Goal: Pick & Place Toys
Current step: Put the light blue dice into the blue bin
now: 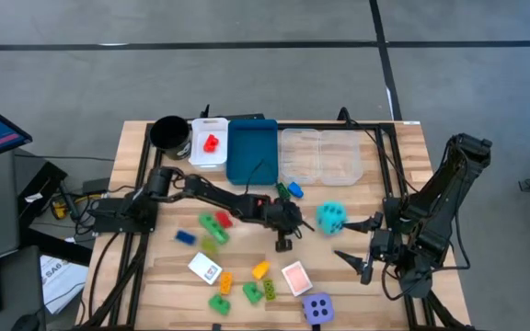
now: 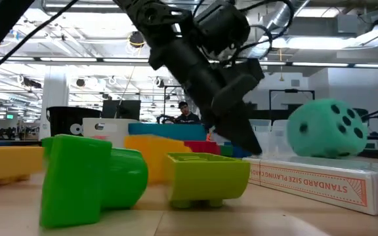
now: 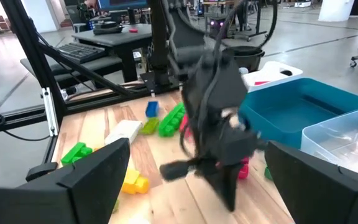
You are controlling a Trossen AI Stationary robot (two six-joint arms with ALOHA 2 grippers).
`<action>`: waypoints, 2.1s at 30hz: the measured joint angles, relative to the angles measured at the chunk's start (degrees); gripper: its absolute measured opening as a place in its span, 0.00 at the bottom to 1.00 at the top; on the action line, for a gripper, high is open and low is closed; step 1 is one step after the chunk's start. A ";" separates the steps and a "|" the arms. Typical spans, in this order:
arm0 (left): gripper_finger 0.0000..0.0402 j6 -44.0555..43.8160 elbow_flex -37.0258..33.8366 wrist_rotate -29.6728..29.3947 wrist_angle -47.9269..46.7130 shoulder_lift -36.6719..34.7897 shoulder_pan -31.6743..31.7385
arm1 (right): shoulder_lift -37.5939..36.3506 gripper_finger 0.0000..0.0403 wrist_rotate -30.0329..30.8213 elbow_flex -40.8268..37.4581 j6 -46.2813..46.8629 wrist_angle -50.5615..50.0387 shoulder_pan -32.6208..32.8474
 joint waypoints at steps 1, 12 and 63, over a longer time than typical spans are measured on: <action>0.00 0.81 0.00 -0.40 0.13 -0.91 0.18 | 0.00 0.91 0.02 0.00 -0.02 0.04 0.00; 0.00 12.90 0.15 -0.80 0.88 -16.11 0.07 | -0.01 0.91 -0.02 0.00 0.65 0.63 0.00; 0.00 -0.06 -61.18 -0.67 45.12 -68.00 -2.17 | 10.75 0.84 -47.04 16.67 63.25 -70.05 -15.78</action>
